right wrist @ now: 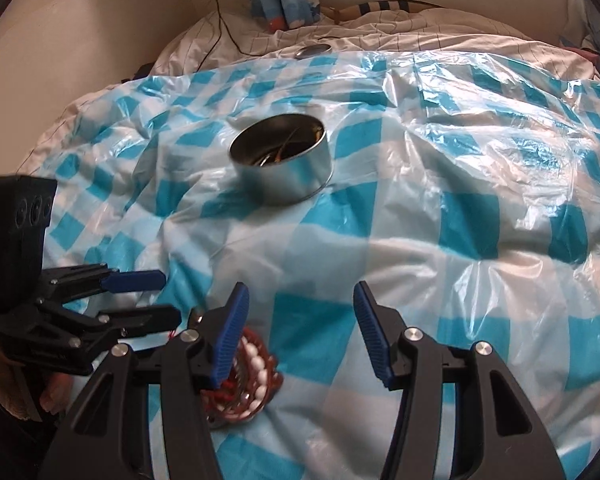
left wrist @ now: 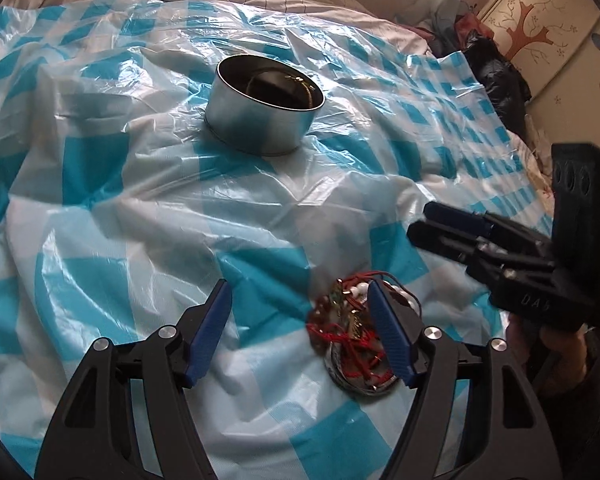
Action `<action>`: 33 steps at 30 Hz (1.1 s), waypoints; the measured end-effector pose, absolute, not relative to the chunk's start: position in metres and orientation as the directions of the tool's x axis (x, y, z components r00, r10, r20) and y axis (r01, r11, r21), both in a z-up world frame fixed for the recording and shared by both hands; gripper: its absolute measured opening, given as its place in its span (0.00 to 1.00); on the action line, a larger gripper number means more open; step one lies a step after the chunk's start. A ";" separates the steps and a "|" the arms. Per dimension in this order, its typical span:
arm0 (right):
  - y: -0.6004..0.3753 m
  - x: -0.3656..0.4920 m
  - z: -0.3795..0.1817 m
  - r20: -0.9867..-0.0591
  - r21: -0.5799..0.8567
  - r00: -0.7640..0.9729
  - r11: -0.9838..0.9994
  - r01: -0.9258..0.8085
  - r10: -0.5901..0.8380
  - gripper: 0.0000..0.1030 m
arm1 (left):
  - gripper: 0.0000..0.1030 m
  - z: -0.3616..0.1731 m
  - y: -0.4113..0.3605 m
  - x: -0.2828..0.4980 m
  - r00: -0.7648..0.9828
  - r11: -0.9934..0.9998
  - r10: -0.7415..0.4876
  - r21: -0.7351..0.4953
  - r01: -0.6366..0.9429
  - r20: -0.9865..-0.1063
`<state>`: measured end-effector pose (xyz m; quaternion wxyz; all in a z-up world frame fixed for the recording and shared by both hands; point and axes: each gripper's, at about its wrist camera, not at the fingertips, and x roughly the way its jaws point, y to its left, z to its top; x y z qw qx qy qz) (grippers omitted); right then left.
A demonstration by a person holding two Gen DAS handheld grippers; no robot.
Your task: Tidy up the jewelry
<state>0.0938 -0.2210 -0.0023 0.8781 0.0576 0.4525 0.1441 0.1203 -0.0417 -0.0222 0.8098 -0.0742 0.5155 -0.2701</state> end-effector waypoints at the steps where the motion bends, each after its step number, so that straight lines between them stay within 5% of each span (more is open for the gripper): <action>1: -0.221 0.093 -0.003 -0.779 0.235 0.546 0.951 -0.199 0.307 0.52 | 0.66 -0.022 -0.041 0.119 0.321 0.840 -0.520 -0.406 0.360 -0.792; 20: -0.212 0.084 -0.001 -0.774 0.128 0.590 0.969 -0.211 0.231 0.53 | 0.71 -0.021 -0.057 0.109 0.304 0.822 -0.512 -0.357 0.443 -0.803; 28: -0.240 0.088 -0.001 -0.767 0.222 0.586 0.965 -0.139 0.261 0.53 | 0.71 -0.017 -0.054 0.107 0.293 0.795 -0.551 -0.386 0.467 -0.781; 33: -0.249 0.087 0.003 -0.757 0.255 0.590 0.958 -0.130 0.282 0.53 | 0.71 -0.013 -0.077 0.090 0.307 0.762 -0.520 -0.271 0.588 -0.797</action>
